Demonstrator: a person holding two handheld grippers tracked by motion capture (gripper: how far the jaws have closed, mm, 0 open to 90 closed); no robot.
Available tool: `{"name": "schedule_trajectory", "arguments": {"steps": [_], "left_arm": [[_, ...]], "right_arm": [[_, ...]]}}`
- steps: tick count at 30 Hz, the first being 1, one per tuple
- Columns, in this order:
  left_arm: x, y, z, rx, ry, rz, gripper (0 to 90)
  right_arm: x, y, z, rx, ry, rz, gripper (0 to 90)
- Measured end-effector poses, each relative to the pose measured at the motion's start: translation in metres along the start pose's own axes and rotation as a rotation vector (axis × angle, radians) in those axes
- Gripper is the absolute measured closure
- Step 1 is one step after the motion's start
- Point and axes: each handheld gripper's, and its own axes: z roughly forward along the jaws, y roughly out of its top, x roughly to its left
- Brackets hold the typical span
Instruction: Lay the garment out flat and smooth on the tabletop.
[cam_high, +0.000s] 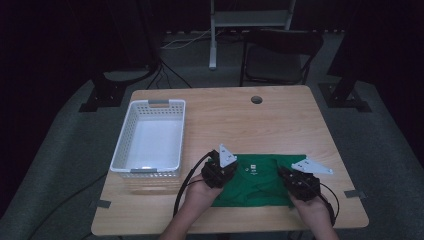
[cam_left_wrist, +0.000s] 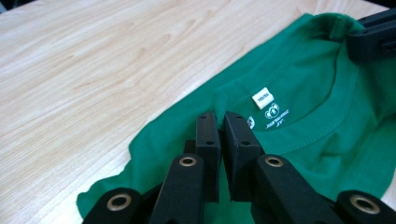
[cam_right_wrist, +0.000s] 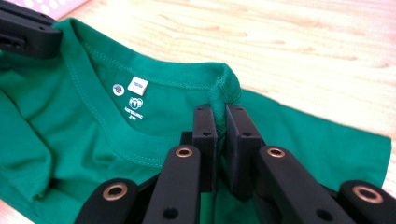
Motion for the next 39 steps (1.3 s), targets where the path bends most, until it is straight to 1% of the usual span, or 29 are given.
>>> {"name": "schedule_trajectory", "arguments": {"steps": [5, 9, 11, 12, 17, 19, 21, 23, 26, 30, 32, 34, 35, 36, 37, 39], "left_arm": [[0.001, 0.006, -0.007, -0.021, 0.02, -0.014, 86.4], [0.003, 0.012, -0.01, -0.038, 0.05, -0.024, 86.4], [0.004, 0.016, -0.012, -0.042, 0.048, -0.026, 86.3], [0.004, 0.018, -0.012, -0.044, 0.044, -0.021, 86.4], [0.005, 0.027, -0.013, -0.045, 0.058, -0.012, 86.3], [0.006, 0.031, -0.014, -0.043, 0.065, -0.003, 86.4], [0.008, 0.035, -0.014, -0.04, 0.078, 0.001, 86.4], [0.012, 0.039, -0.014, -0.035, 0.085, -0.005, 86.4], [0.019, 0.042, -0.012, -0.026, 0.085, -0.019, 86.4], [0.024, 0.046, -0.004, 0.002, 0.084, -0.021, 86.4], [0.029, 0.048, 0.001, 0.014, 0.082, -0.029, 86.4], [0.032, 0.05, 0.005, 0.022, 0.087, -0.033, 86.4], [0.032, 0.05, 0.005, 0.022, 0.087, -0.033, 86.4], [0.037, 0.052, 0.011, 0.029, 0.078, -0.051, 86.4], [0.039, 0.052, 0.014, 0.039, 0.075, -0.051, 86.4], [0.042, 0.055, 0.02, 0.057, 0.072, -0.055, 86.3]], "right_arm": [[0.002, 0.01, -0.004, -0.032, -0.007, -0.009, 83.1], [0.002, 0.02, -0.007, -0.051, -0.018, -0.009, 83.1], [0.002, 0.026, -0.008, -0.064, -0.022, -0.005, 83.1], [0.002, 0.029, -0.008, -0.067, -0.022, -0.005, 83.1], [0.003, 0.042, -0.006, -0.086, -0.028, -0.009, 83.1], [0.003, 0.046, -0.004, -0.091, -0.029, -0.01, 83.1], [0.002, 0.05, -0.003, -0.091, -0.027, -0.011, 83.1], [0.001, 0.053, -0.002, -0.091, -0.027, -0.011, 83.1], [-0.001, 0.057, 0.002, -0.08, -0.023, -0.01, 83.1], [-0.006, 0.061, 0.012, -0.058, -0.006, 0.01, 83.1], [-0.009, 0.063, 0.017, -0.048, 0.003, 0.026, 83.1], [-0.013, 0.065, 0.023, -0.041, 0.004, 0.037, 83.1], [-0.013, 0.065, 0.023, -0.041, 0.004, 0.037, 83.1], [-0.014, 0.066, 0.024, -0.039, 0.004, 0.042, 83.1], [-0.018, 0.068, 0.028, -0.029, 0.004, 0.049, 83.0], [-0.021, 0.072, 0.031, -0.018, 0.002, 0.053, 83.1]]}}
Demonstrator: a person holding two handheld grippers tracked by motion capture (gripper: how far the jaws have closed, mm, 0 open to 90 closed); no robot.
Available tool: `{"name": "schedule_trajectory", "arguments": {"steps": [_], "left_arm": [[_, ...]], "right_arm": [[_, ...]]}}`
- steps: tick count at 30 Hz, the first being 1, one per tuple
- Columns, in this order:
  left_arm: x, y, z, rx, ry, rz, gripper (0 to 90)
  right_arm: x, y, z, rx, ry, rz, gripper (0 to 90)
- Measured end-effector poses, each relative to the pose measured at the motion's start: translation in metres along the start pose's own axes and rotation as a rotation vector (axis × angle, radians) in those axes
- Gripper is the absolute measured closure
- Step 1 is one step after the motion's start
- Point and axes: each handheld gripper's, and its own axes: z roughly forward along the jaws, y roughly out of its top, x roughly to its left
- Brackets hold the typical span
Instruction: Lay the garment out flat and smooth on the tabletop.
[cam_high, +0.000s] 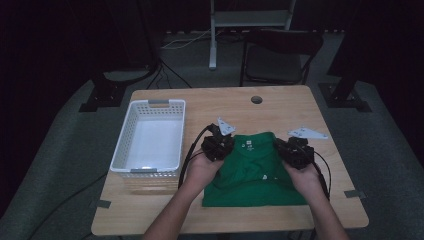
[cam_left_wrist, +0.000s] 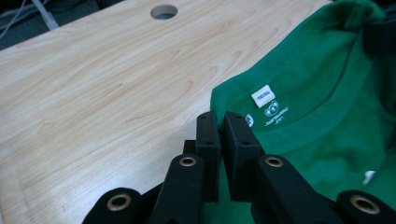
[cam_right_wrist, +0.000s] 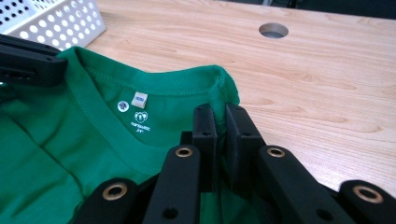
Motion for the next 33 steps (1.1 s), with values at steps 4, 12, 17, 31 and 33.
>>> {"name": "schedule_trajectory", "arguments": {"steps": [4, 12, 17, 31, 33], "left_arm": [[0.006, 0.012, 0.012, 0.007, 0.021, -0.019, 86.3], [0.045, 0.057, 0.021, -0.42, 0.271, -0.163, 44.6], [0.052, 0.049, 0.022, -0.343, 0.228, -0.162, 21.2], [0.048, 0.019, 0.019, -0.121, 0.128, -0.174, 21.2], [0.045, 0.017, 0.016, -0.129, 0.115, -0.163, 21.2]], "right_arm": [[-0.008, 0.011, 0.015, 0.043, 0.003, 0.019, 83.1], [-0.035, 0.074, 0.04, -0.272, -0.038, 0.023, 11.7], [-0.033, 0.073, 0.026, -0.306, -0.041, 0.033, 16.9], [-0.041, 0.048, 0.024, -0.139, -0.041, 0.097, 16.2], [-0.041, 0.047, 0.023, -0.135, -0.047, 0.087, 16.3]]}}
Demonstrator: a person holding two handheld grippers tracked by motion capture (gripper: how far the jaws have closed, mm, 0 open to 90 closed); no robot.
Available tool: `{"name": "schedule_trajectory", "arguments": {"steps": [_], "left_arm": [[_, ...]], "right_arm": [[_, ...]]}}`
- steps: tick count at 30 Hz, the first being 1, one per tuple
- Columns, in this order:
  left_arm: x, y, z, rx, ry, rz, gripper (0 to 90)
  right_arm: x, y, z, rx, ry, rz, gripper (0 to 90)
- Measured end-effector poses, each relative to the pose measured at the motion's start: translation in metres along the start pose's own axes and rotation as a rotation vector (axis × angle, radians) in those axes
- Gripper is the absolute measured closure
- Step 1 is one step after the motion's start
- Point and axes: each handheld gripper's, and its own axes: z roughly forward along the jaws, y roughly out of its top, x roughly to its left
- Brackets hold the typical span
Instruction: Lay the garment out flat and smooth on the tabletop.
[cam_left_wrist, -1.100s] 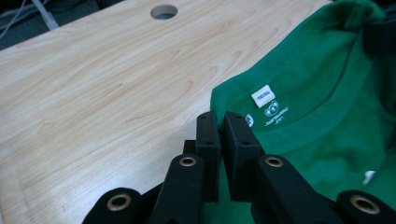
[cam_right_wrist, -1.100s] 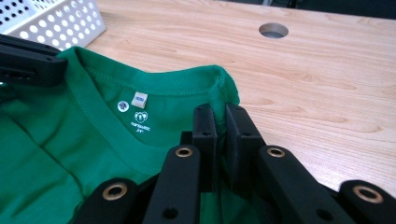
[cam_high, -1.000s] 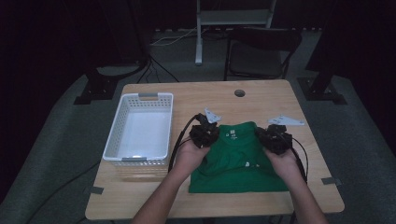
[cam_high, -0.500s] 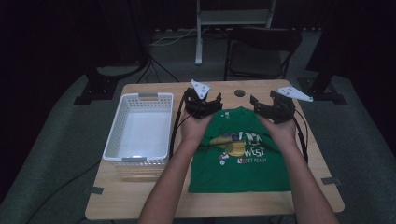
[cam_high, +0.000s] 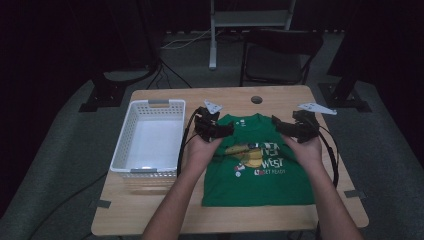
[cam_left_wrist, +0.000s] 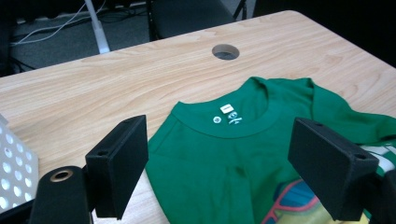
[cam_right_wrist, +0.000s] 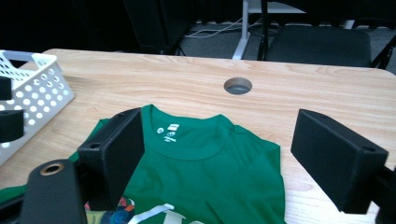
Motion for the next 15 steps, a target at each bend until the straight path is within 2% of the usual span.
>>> {"name": "schedule_trajectory", "arguments": {"steps": [2, 4, 8, 11, 15], "left_arm": [[-0.002, -0.002, -0.004, -0.012, -0.012, 0.006, 21.2], [-0.004, -0.003, -0.007, -0.008, -0.03, 0.005, 21.2], [-0.01, -0.005, -0.015, -0.008, -0.035, 0.03, 21.2], [-0.012, -0.006, -0.019, -0.011, -0.038, 0.034, 21.2], [-0.014, -0.011, -0.028, -0.006, -0.052, 0.043, 21.2]], "right_arm": [[-0.002, -0.003, -0.001, -0.013, 0.01, 0.01, 16.3], [-0.003, -0.005, -0.001, 0.001, -0.001, 0.015, 16.3], [-0.006, -0.006, -0.005, 0.012, -0.007, 0.011, 16.3], [-0.007, -0.007, -0.009, 0.011, -0.009, 0.01, 16.3], [-0.008, -0.01, -0.019, 0.015, -0.037, -0.049, 16.3]]}}
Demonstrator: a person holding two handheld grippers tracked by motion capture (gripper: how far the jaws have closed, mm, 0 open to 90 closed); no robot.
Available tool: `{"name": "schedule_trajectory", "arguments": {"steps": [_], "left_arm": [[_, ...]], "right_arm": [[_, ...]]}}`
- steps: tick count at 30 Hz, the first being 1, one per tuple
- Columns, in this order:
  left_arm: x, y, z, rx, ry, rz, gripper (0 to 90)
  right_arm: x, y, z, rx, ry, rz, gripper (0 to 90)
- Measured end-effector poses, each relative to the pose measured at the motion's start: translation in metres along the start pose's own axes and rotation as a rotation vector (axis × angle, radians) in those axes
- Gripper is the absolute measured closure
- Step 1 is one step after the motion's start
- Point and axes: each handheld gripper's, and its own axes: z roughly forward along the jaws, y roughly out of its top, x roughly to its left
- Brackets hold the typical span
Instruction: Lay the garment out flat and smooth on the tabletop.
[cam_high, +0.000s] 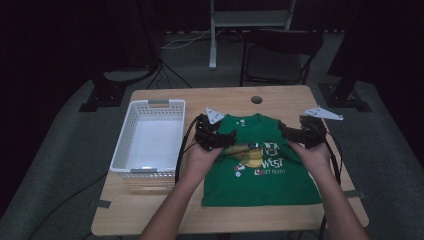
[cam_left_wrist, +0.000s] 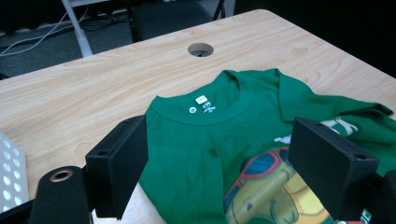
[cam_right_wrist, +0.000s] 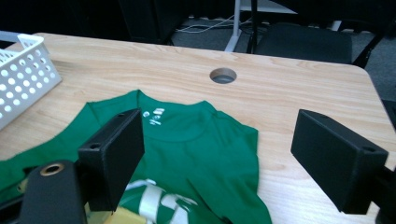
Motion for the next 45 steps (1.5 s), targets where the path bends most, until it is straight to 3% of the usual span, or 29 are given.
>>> {"name": "schedule_trajectory", "arguments": {"steps": [8, 12, 18, 27, 35, 45], "left_arm": [[-0.004, -0.009, -0.012, 0.021, -0.012, 0.009, 21.2], [-0.01, -0.018, -0.022, 0.061, -0.042, 0.03, 21.2], [-0.014, -0.033, -0.033, 0.054, -0.056, 0.041, 21.2], [-0.014, -0.056, -0.046, 0.037, -0.071, 0.023, 21.2], [-0.014, -0.075, -0.053, 0.039, -0.072, 0.016, 21.2], [-0.019, -0.102, -0.061, 0.056, -0.074, -0.003, 21.2]], "right_arm": [[-0.007, -0.014, -0.015, 0.026, -0.003, -0.005, 16.3], [-0.005, -0.028, -0.027, 0.033, 0.023, -0.021, 16.3], [-0.004, -0.043, -0.04, 0.032, 0.036, -0.009, 16.2], [-0.006, -0.064, -0.061, 0.018, 0.037, 0.015, 16.3], [-0.01, -0.087, -0.075, 0.037, 0.037, 0.044, 16.3], [-0.014, -0.105, -0.08, 0.058, 0.025, 0.051, 16.3]]}}
